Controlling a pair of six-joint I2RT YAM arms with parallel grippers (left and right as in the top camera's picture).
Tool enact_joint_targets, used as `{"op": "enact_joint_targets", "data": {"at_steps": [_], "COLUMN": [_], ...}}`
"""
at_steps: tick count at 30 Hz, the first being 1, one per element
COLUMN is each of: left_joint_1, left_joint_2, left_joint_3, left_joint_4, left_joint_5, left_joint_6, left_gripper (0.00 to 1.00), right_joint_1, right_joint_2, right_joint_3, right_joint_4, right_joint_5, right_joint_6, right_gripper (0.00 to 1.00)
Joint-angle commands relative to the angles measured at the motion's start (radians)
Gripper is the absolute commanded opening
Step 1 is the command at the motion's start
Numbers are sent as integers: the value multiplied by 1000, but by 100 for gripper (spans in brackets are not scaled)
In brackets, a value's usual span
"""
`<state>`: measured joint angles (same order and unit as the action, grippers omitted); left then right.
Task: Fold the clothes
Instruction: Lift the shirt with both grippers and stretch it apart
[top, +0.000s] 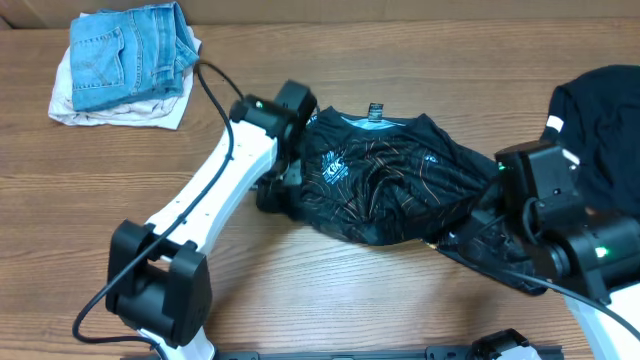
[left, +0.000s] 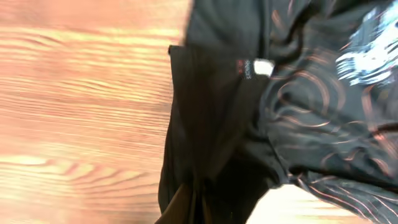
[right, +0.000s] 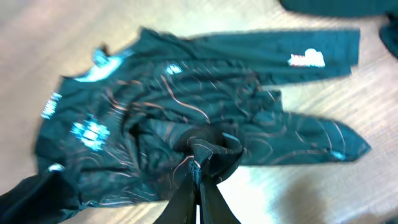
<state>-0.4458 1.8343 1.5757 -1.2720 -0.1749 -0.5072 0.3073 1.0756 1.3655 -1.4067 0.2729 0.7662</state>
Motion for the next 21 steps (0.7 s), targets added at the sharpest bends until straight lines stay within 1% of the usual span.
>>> {"op": "enact_joint_targets", "data": {"at_steps": [1,5,7,13,16,21], "left_joint_1": [-5,-5,-5,-5,-5,-5], "left_joint_2": [-116,-217,-295,-470,-536,-626], "left_joint_3": [150,250,293,348,364,408], "left_joint_4": [-58,-87,-97,-124,-132,-146], "left_joint_5": [-72,-76,-114,-173,-177,-239], "left_joint_6": [-24,-24,-24,-24,-24,-25], "left_gripper": [4,4,4,4,4,4], "right_joint_1": [-1,-1,-1,-1,-1,-1], "right_joint_2": [-8,-8,-8,-8,-8,-8], "right_joint_3": [141,263,330,449,497,602], "right_joint_4": [10,7,4,-13,-13,-18], "right_joint_5": [33,32,29,29,29,29], "right_joint_6": [-57,-96,-117,-137,-145,-166], "right_gripper": [4,4,4,4,4,4]}}
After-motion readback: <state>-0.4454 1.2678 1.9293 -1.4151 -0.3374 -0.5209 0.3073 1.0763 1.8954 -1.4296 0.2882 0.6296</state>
